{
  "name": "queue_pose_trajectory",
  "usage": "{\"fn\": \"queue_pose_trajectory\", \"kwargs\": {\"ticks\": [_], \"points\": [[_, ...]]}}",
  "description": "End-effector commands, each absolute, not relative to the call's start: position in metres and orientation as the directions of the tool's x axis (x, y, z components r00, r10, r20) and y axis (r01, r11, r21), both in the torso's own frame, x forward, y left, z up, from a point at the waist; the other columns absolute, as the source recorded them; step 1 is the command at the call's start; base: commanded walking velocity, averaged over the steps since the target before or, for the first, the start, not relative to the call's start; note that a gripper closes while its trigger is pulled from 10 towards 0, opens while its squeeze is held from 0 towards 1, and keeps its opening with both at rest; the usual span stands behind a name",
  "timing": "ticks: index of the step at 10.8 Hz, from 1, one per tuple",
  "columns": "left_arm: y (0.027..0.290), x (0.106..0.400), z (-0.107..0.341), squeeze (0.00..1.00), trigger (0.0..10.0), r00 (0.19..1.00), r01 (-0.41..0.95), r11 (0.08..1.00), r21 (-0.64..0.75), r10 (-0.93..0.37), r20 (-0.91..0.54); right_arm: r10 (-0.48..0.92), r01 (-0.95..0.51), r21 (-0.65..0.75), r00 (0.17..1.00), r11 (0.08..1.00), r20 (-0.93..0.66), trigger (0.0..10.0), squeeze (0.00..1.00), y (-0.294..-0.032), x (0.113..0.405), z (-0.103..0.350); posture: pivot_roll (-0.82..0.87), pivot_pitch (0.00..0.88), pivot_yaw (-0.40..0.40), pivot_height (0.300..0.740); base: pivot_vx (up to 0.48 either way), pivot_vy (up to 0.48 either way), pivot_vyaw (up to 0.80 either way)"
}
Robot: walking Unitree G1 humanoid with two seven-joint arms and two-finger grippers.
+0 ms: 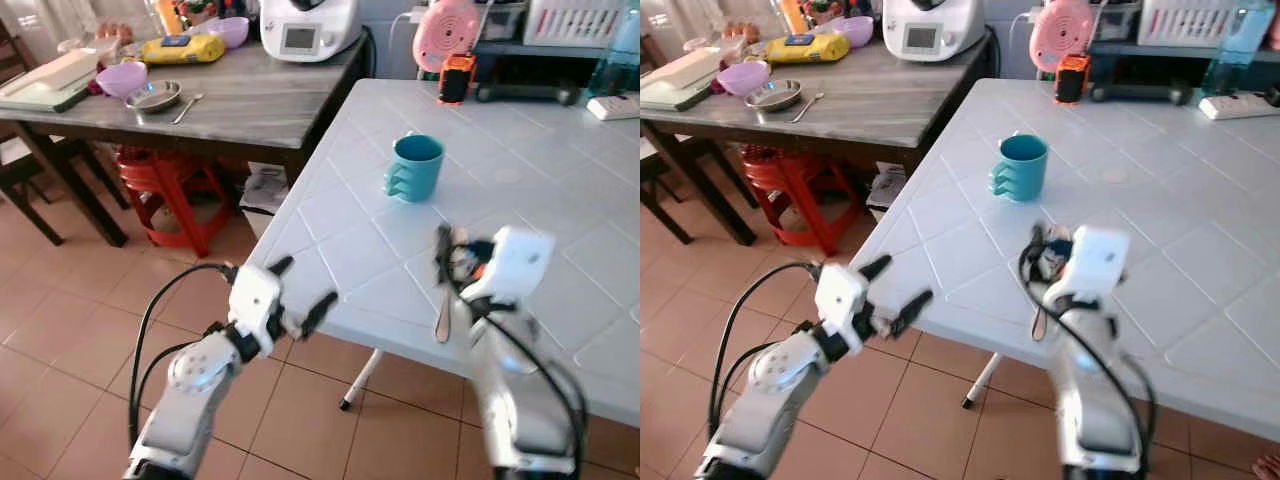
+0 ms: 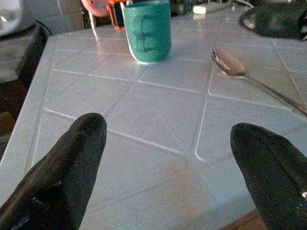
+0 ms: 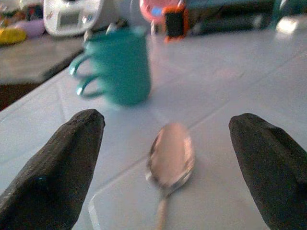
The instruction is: Setting the table
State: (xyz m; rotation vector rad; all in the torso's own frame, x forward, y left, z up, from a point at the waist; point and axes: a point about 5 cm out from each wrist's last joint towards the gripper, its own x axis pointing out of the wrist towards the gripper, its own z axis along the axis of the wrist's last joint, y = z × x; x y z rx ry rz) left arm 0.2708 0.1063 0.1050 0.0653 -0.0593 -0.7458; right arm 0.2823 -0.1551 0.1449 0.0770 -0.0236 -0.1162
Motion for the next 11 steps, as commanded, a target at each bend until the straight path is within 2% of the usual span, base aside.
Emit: {"fn": "queue_pose_trajectory", "kwargs": {"ticks": [1,8,9,10,11], "points": [[0.108,0.268,0.104,0.0,10.0,0.717,0.695,0.715,0.077,-0.697,0.014,-0.103,0.105,0.091,0.994,0.99,-0.031,10.0,0.0,-0.15,0.281,0.136,-0.08,0.078,0.117,0.74,0.0,0.0,0.0],[0.105,0.263,0.101,0.0,10.0,0.65,0.759,0.648,0.061,-0.76,-0.006,-0.054,0.086,0.113,0.964,0.99,-0.259,10.0,0.0,-0.141,0.279,0.1,-0.08,0.088,0.104,0.74,0.0,0.0,0.0],[0.105,0.263,0.101,0.0,10.0,0.64,0.768,0.638,0.059,-0.769,-0.008,-0.056,0.091,0.103,0.951,0.991,-0.304,7.2,0.0,-0.143,0.278,0.093,-0.08,0.087,0.102,0.74,0.0,0.0,0.0],[0.105,0.264,0.101,0.0,10.0,0.636,0.771,0.635,0.052,-0.772,-0.007,-0.06,0.088,0.066,0.937,0.994,-0.345,2.5,0.0,-0.143,0.276,0.087,-0.08,0.087,0.102,0.74,0.0,0.0,0.0],[0.104,0.265,0.102,0.0,10.0,0.632,0.774,0.631,0.045,-0.775,-0.003,-0.089,0.109,0.028,0.918,0.994,-0.387,0.2,0.0,-0.147,0.274,0.08,-0.08,0.086,0.103,0.74,0.0,0.0,0.0]]}}
